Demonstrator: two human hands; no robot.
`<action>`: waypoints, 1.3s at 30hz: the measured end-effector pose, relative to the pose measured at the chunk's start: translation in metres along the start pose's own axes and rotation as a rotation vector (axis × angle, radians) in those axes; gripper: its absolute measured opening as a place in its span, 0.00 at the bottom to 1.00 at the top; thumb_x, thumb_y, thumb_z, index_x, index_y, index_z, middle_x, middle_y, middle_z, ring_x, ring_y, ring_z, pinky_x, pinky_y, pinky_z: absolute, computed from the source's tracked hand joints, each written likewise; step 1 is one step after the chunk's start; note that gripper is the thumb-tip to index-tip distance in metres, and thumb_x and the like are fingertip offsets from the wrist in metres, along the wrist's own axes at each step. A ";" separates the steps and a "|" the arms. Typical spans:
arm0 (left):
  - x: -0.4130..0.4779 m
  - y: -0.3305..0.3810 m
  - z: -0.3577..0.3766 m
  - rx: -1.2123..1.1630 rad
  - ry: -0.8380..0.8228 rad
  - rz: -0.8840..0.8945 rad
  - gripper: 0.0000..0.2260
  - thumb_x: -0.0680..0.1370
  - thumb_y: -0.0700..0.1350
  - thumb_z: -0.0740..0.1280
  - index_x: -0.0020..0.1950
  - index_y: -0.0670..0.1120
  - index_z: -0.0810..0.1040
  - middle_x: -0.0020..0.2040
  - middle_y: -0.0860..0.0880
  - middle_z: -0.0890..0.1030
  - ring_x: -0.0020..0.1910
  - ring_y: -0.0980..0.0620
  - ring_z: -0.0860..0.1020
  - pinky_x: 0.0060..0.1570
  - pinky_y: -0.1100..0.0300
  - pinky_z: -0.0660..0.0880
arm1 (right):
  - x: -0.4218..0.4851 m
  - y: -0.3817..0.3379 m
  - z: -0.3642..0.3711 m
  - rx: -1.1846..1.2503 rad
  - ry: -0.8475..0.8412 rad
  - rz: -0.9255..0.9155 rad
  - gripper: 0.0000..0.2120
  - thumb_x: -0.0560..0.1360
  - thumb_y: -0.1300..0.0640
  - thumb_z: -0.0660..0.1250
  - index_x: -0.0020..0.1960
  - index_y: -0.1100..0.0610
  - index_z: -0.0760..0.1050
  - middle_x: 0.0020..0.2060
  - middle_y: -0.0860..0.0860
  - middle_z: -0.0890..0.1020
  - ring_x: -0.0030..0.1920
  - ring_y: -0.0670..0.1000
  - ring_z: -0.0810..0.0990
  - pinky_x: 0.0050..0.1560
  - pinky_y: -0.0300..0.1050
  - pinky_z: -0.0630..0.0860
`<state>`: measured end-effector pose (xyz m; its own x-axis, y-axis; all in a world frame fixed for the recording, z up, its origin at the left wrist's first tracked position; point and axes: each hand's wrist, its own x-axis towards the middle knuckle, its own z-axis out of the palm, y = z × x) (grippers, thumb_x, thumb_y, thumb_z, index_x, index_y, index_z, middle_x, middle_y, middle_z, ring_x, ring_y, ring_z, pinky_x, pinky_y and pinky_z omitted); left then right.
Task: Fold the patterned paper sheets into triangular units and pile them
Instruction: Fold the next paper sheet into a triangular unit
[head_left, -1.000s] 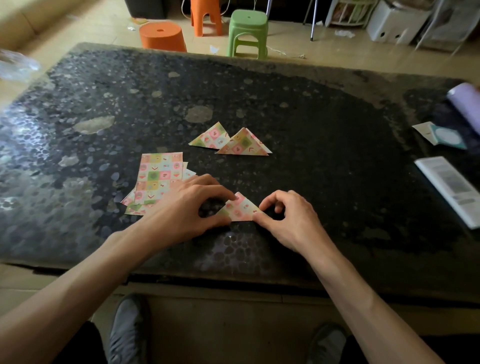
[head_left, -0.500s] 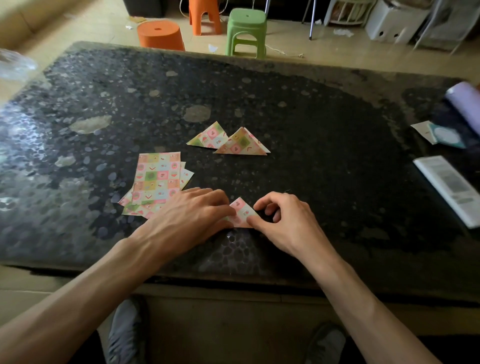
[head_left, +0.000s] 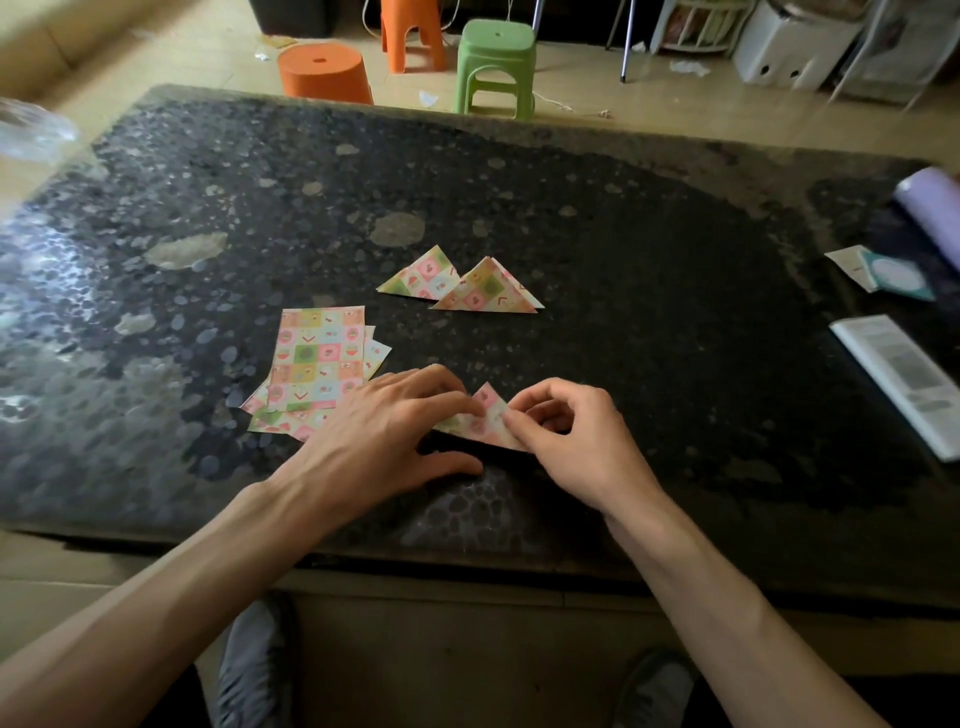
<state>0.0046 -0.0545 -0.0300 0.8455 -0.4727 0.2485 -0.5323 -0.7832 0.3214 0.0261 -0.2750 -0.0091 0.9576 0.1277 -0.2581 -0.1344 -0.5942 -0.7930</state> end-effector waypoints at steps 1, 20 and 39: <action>0.000 0.000 -0.001 0.017 0.016 0.010 0.20 0.76 0.62 0.72 0.63 0.54 0.82 0.60 0.54 0.79 0.54 0.54 0.79 0.50 0.58 0.77 | 0.001 0.000 -0.001 0.065 -0.003 0.027 0.02 0.77 0.50 0.74 0.49 0.45 0.83 0.45 0.41 0.84 0.47 0.40 0.82 0.43 0.34 0.75; 0.016 0.017 -0.020 -0.959 0.054 -0.780 0.08 0.75 0.51 0.74 0.50 0.50 0.88 0.40 0.46 0.87 0.38 0.52 0.83 0.38 0.61 0.78 | -0.004 -0.009 -0.004 0.465 -0.105 -0.036 0.08 0.78 0.49 0.73 0.54 0.49 0.85 0.45 0.43 0.88 0.47 0.42 0.86 0.43 0.36 0.80; 0.021 0.009 -0.030 -1.378 0.363 -1.060 0.14 0.75 0.48 0.76 0.57 0.43 0.83 0.49 0.44 0.88 0.45 0.52 0.86 0.38 0.64 0.77 | 0.017 -0.021 0.016 0.328 -0.088 -0.082 0.05 0.76 0.54 0.76 0.51 0.50 0.85 0.42 0.44 0.88 0.43 0.43 0.86 0.44 0.36 0.81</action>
<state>0.0163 -0.0597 0.0055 0.8683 0.2168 -0.4463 0.3755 0.3007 0.8767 0.0413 -0.2479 -0.0060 0.9451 0.2406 -0.2211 -0.1461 -0.2941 -0.9445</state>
